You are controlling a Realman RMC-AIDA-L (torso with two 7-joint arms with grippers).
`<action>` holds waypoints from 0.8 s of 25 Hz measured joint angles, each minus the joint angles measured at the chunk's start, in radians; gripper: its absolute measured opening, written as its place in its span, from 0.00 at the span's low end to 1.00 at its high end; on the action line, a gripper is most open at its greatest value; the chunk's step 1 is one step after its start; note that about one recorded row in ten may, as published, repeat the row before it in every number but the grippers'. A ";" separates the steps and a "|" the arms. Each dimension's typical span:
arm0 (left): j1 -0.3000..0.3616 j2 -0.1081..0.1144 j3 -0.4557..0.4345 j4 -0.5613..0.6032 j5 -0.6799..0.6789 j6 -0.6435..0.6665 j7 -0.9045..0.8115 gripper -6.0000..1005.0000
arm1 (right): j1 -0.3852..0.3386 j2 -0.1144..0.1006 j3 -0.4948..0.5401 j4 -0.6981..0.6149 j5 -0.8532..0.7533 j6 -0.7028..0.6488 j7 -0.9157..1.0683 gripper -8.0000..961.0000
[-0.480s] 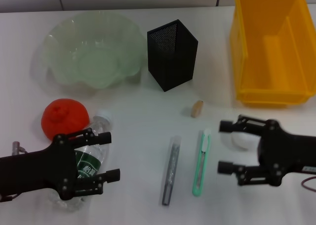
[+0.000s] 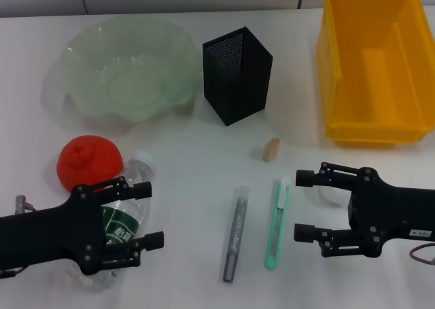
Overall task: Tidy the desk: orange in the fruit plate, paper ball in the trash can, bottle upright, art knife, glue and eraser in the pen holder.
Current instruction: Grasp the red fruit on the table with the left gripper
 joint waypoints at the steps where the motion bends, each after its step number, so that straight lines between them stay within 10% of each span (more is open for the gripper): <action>1: 0.001 0.000 -0.004 0.000 -0.003 0.003 0.001 0.73 | 0.000 0.000 0.001 0.000 0.000 0.000 0.000 0.87; 10: 0.041 0.005 -0.305 0.004 -0.013 -0.066 -0.003 0.70 | -0.008 0.001 0.047 0.006 0.002 0.017 -0.005 0.87; 20: 0.028 -0.001 -0.308 -0.035 -0.002 -0.286 -0.049 0.66 | -0.008 0.003 0.046 0.008 0.002 0.028 -0.005 0.87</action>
